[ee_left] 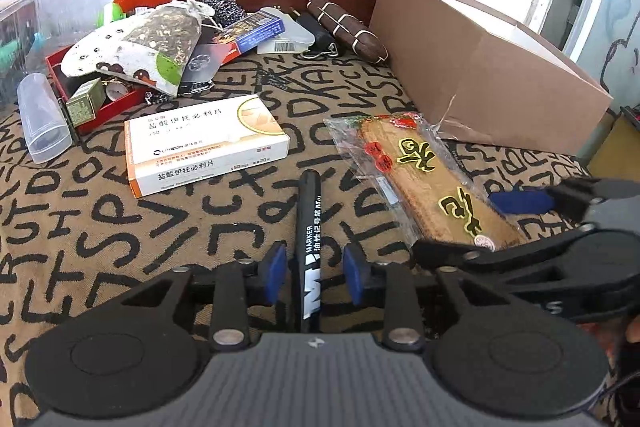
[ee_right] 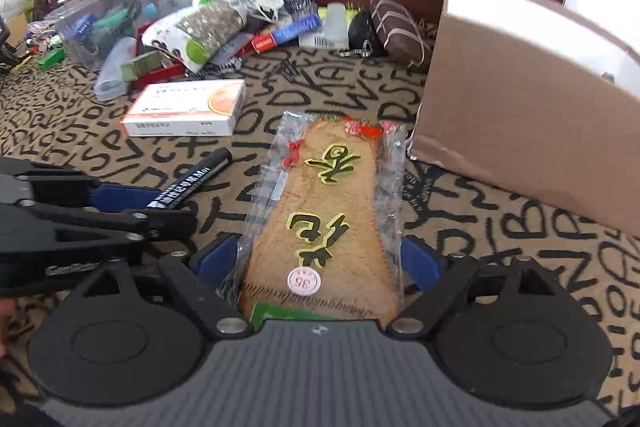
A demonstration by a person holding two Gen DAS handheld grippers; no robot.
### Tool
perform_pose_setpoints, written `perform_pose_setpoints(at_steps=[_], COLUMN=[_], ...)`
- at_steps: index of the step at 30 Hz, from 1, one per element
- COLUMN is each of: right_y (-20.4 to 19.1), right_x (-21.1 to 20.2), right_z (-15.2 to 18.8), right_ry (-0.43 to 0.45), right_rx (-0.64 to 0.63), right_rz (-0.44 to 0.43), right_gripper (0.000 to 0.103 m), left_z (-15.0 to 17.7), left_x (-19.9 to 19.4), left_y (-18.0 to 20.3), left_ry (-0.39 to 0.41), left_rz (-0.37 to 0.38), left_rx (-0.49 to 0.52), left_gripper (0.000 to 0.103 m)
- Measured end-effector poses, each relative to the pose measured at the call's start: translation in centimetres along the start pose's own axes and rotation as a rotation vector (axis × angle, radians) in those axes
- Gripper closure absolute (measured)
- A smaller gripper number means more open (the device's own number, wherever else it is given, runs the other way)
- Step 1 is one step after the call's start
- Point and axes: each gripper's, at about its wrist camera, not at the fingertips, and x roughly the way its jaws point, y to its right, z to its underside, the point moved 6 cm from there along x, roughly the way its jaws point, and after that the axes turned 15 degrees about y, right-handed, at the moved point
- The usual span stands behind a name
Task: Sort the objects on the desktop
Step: 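Carry the marker and insole into the cardboard box and release both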
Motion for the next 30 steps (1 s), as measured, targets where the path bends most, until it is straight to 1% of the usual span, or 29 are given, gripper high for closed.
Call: perform_pose_setpoints(at_steps=[1,3,5,6,7,8,9,11,14,18,21,24,27,30], right_y=[0.0,0.1,0.2,0.3,0.4,0.4,0.4,0.5,0.8,1.1,1.6,2.5,3.9,6.1], right_x=[0.3,0.8,0.6,0.4,0.2,0.0,-0.3,-0.8,-2.2,-5.0,-7.2,-9.5,-11.3,-12.5], right_z=[0.2,0.7,0.9,0.8,0.8,0.8,0.8,0.9,0.7,-0.2,-1.3,-2.9,-4.7,-6.9], right_ry=[-0.008,-0.011,0.011,0.012,0.009,0.012,0.019,0.033,0.060,0.113,0.167,0.234,0.300,0.358], right_rx=[0.004,0.015,0.017,0.016,0.016,0.015,0.014,0.026,0.056,0.065,0.082,0.101,0.109,0.127], right_rz=[-0.002,-0.015,-0.020,-0.022,-0.026,-0.028,-0.031,-0.038,-0.055,-0.087,-0.112,-0.117,-0.100,-0.061], right_gripper=[0.016,0.017,0.025,0.028,0.028,0.029,0.029,0.030,0.031,0.032,0.032,0.032,0.032,0.032], left_z=[0.0,0.0,0.1,0.1,0.1,0.0,0.0,0.0,-0.2,-1.2,-2.6,-4.7,-7.4,-10.2], left_x=[0.1,0.2,0.3,0.3,0.3,0.3,0.3,0.1,-0.4,-1.7,-2.7,-3.4,-3.9,-3.6], left_y=[0.0,0.2,0.5,0.6,0.8,0.8,0.9,1.0,1.5,2.4,3.4,4.7,6.6,8.8], left_ry=[-0.002,0.002,0.003,0.003,0.003,0.001,-0.002,-0.006,-0.004,0.019,0.052,0.089,0.143,0.181], left_rz=[-0.003,-0.014,-0.018,-0.019,-0.016,-0.010,-0.001,0.010,0.014,0.055,0.086,0.123,0.167,0.214], left_rx=[0.005,0.017,0.037,0.048,0.056,0.055,0.046,0.022,0.014,-0.029,-0.044,-0.060,-0.064,-0.084], left_gripper=[0.075,0.072,0.072,0.073,0.076,0.086,0.090,0.090,0.090,0.090,0.090,0.090,0.090,0.090])
